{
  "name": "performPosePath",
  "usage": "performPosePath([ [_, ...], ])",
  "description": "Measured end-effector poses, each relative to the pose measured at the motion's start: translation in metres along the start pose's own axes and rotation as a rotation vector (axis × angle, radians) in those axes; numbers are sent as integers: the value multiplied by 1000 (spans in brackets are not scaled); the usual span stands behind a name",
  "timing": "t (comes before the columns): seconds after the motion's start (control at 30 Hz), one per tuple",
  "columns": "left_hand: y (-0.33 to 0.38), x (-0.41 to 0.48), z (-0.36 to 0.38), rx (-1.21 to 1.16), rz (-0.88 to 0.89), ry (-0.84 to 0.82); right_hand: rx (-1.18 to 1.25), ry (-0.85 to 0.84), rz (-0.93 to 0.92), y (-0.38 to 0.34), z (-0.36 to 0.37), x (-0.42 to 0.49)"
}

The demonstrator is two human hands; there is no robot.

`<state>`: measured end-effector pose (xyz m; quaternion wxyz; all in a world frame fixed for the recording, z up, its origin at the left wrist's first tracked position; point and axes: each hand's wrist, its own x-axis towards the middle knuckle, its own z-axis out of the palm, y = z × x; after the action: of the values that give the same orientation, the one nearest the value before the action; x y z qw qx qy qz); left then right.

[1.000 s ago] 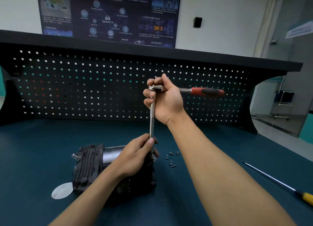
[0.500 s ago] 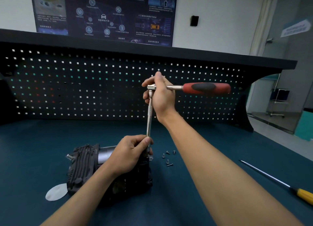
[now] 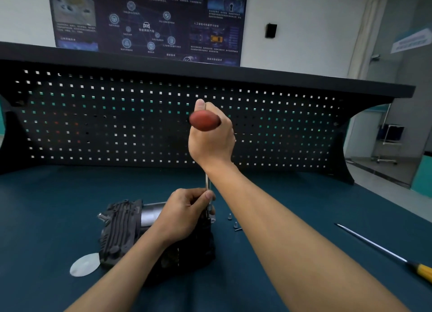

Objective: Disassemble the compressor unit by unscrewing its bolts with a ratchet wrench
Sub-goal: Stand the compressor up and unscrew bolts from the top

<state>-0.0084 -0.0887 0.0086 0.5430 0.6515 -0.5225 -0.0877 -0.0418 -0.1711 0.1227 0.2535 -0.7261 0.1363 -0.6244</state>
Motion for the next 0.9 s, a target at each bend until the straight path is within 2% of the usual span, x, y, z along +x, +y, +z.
performPosePath([
  [0.2, 3, -2, 2, 0, 15, 26, -416, 54, -213, -9, 6, -1],
  [0.27, 4, -2, 3, -6, 11, 42, -444, 54, -220, -9, 9, -1],
  [0.4, 4, -4, 4, -8, 17, 60, -168, 0, -62, -8, 14, -1],
  [0.57, 0, -3, 2, -10, -5, 68, 463, -200, 180, -8, 13, 2],
  [0.9, -6, -1, 0, -81, -19, -40, 961, -264, 575, 7, -15, 16],
])
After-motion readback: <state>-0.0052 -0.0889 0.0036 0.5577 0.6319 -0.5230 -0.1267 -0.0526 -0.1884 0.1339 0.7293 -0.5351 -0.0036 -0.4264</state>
